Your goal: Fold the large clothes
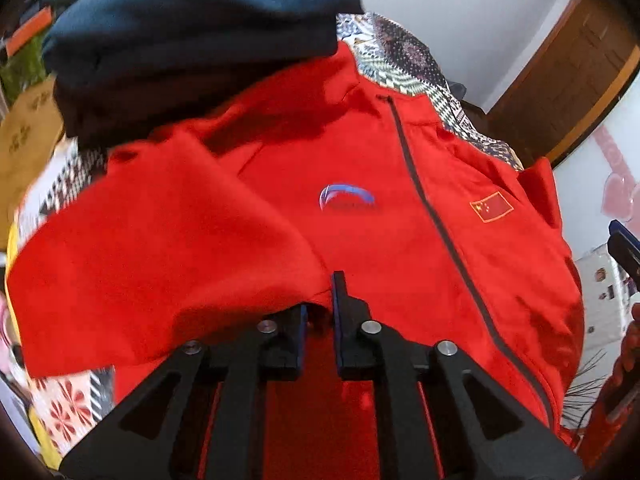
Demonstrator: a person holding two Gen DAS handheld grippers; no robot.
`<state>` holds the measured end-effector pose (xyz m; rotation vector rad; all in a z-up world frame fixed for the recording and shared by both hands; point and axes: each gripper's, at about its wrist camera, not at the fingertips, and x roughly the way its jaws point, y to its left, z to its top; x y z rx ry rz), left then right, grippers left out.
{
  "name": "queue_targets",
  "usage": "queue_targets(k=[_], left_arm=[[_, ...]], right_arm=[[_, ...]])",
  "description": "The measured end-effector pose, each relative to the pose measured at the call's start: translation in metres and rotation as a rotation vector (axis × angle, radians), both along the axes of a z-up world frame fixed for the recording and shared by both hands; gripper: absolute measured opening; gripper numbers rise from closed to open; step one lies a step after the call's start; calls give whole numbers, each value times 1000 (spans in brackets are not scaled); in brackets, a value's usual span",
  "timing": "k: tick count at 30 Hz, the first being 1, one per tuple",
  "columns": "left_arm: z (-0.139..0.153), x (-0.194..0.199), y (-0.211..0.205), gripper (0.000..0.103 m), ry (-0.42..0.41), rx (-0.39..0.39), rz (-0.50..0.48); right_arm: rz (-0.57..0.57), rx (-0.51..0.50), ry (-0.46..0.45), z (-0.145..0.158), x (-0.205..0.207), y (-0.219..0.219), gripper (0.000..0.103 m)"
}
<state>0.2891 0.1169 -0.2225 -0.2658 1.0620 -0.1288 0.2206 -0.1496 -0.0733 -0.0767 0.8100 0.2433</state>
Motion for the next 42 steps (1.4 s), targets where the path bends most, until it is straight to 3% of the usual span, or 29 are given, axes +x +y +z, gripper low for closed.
queue_targets(k=[5, 10, 13, 18, 26, 28, 30, 31, 33, 35, 36, 42], left_arm=[[16, -28, 24, 44, -37, -59, 75], [39, -59, 79, 59, -99, -78, 233], [36, -79, 117, 60, -98, -131, 342], [2, -111, 171, 60, -34, -240, 512], [-54, -124, 204, 60, 48, -439, 632], [-57, -122, 204, 60, 39, -416, 647], [-54, -115, 205, 60, 29, -345, 667], [-54, -113, 208, 54, 27, -318, 673], [-50, -104, 209, 39, 29, -235, 691], [-45, -99, 210, 13, 16, -182, 699], [-36, -95, 206, 6, 5, -139, 703], [45, -72, 173, 4, -193, -23, 597]], right_arm=[[11, -8, -2, 0, -1, 8, 103], [34, -12, -6, 0, -3, 19, 103], [48, -24, -10, 0, -3, 26, 103], [67, -42, -14, -1, -4, 37, 103], [79, -84, -18, -2, -4, 52, 103], [81, -98, -22, -2, -4, 53, 103], [82, -108, -22, -3, -4, 54, 103], [81, -111, -21, -3, -3, 53, 103], [80, -112, -19, -4, -1, 52, 103], [79, -112, -15, -4, 1, 51, 103], [79, -109, -12, -4, 2, 49, 103], [64, -98, -11, -4, 10, 37, 103]])
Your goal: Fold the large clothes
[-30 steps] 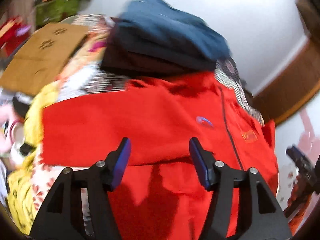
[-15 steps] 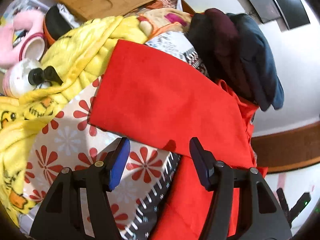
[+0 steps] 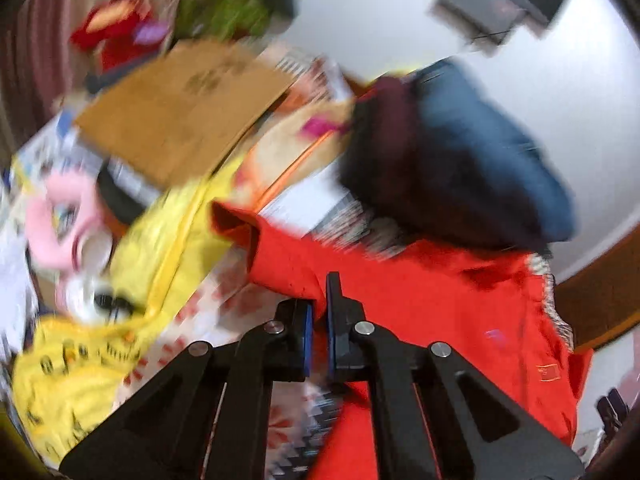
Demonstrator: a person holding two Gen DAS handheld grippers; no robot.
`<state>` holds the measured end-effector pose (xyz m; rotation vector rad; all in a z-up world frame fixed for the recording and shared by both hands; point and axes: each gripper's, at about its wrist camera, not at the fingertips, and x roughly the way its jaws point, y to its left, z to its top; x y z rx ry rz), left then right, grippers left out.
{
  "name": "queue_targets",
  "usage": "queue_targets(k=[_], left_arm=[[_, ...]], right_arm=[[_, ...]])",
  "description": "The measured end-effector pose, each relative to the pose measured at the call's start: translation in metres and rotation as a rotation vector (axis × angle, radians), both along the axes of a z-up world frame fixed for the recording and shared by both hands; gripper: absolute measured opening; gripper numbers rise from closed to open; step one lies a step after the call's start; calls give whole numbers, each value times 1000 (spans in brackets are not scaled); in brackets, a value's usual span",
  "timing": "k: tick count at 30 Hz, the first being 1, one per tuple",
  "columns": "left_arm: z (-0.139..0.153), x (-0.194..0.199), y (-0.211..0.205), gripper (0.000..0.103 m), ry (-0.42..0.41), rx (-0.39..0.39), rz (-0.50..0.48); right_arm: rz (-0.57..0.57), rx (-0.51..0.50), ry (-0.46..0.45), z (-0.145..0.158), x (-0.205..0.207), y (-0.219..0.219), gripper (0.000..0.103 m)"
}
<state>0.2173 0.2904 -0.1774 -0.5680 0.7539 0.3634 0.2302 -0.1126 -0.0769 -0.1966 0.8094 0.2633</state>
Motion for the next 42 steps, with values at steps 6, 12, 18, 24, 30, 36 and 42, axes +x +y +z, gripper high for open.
queue_targets(k=[6, 12, 18, 24, 30, 36, 42], left_arm=[[97, 31, -74, 4, -205, 128, -173], [155, 74, -176, 4, -320, 217, -409], [149, 116, -266, 4, -294, 159, -649], [97, 142, -351, 4, -106, 172, -848], [40, 141, -393, 6, 99, 187, -1015], [53, 123, -368, 57, 86, 264, -1004], [72, 96, -291, 81, 21, 364, -865]], right_arm=[[-8, 7, -17, 5, 7, -16, 103], [-35, 102, 10, 12, 11, -47, 103], [-112, 61, -11, 8, 5, -80, 103], [-146, 57, 50, -8, 3, -104, 103], [-147, 71, 97, -17, 7, -111, 103], [-96, 86, 127, -20, 20, -95, 103], [-26, 116, 213, -34, 44, -77, 101]])
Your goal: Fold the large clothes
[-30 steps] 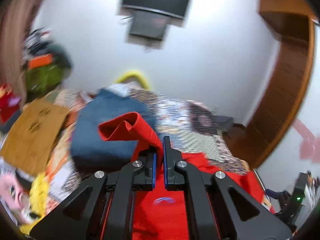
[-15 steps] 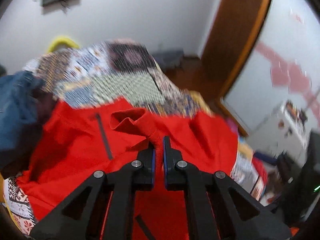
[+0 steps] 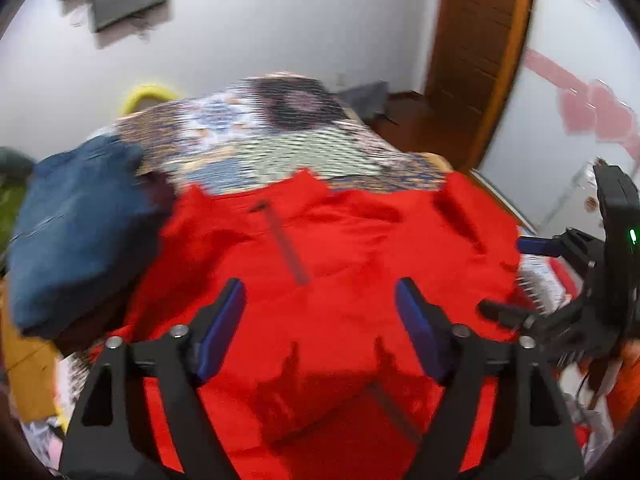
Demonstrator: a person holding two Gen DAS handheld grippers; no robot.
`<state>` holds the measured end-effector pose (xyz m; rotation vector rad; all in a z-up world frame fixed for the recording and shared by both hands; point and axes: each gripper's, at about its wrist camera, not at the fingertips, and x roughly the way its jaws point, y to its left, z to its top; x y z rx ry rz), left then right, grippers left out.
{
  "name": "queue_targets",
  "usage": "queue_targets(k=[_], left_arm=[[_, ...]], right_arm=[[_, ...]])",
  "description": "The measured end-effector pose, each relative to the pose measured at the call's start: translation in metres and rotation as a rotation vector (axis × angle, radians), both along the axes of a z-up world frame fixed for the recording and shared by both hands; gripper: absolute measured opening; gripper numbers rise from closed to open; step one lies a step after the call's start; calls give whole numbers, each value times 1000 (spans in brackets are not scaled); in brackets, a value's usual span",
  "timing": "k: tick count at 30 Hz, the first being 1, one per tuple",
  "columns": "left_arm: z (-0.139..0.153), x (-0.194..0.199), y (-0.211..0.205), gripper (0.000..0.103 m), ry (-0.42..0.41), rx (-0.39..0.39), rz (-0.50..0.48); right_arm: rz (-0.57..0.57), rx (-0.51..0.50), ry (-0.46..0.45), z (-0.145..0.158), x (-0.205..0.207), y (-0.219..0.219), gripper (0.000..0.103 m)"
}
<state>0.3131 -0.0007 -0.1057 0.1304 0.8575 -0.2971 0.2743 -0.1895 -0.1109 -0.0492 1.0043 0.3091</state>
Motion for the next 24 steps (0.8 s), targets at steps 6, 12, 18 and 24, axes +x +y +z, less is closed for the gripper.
queue_targets(k=[6, 12, 18, 24], left_arm=[[-35, -16, 103, 83, 67, 79, 196], [-92, -50, 176, 83, 200, 95, 298], [-142, -73, 189, 83, 295, 130, 312], [-152, -57, 190, 83, 242, 95, 370]], right_arm=[[-68, 86, 145, -21, 27, -15, 86], [-170, 197, 240, -41, 40, -37, 59], [-177, 132, 231, -43, 55, -21, 28], [-147, 90, 199, -40, 64, -8, 7]])
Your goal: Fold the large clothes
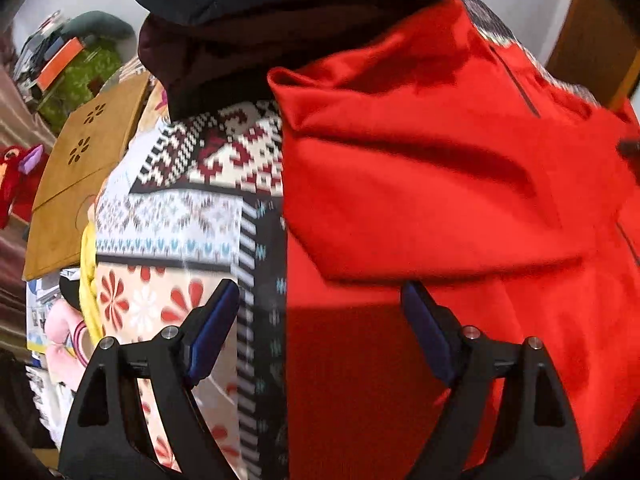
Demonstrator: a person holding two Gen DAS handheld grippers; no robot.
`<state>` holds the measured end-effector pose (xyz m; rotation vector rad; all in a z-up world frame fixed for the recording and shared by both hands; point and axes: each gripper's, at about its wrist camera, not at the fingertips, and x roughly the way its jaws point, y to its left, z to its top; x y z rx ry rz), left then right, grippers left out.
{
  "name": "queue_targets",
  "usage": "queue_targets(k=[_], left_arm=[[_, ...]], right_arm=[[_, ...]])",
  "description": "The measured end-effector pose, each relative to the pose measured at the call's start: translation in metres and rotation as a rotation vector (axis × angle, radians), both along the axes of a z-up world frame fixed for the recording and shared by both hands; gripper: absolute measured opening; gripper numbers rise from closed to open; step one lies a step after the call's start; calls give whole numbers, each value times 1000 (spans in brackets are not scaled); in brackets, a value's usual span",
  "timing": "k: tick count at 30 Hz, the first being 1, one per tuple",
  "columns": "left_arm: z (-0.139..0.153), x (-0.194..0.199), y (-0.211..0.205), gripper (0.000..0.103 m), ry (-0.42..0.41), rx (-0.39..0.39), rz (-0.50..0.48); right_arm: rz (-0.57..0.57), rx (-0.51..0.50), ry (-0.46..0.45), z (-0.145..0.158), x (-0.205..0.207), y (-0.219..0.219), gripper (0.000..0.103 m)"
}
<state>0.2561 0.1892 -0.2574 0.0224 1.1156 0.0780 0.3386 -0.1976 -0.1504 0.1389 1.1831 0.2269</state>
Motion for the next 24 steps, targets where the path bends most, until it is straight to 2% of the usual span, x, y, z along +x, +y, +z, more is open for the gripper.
queue_targets(k=[3, 5, 9, 10, 11, 12, 13, 14, 16, 21, 24], left_arm=[[-5, 20, 3, 83, -24, -2, 35], [-5, 29, 3, 78, -40, -12, 58], [3, 39, -3, 77, -76, 11, 82], [4, 41, -3, 77, -84, 15, 86], [6, 42, -3, 72, -95, 21, 92], [7, 44, -4, 68, -110, 31, 104], [7, 45, -1, 57, -119, 34, 115], [7, 47, 2, 40, -124, 42, 132], [10, 49, 9, 28, -136, 30, 169], [32, 34, 39, 27, -227, -114, 290], [28, 28, 45, 27, -214, -125, 306]], right_arm=[[1, 26, -81, 30, 1, 2, 5], [-5, 45, -172, 64, -1, 0, 5], [-44, 51, -370, 132, -12, -14, 5], [-47, 50, -388, 139, -13, -16, 5], [-53, 43, -405, 145, -13, -18, 5], [-53, 34, -413, 147, -15, -20, 5], [-53, 26, -413, 146, -15, -20, 5], [-53, 23, -404, 142, -16, -22, 5], [-52, 20, -378, 131, -16, -23, 5], [-63, 37, -284, 91, -22, -31, 5], [-46, 44, -204, 66, -30, -37, 5]])
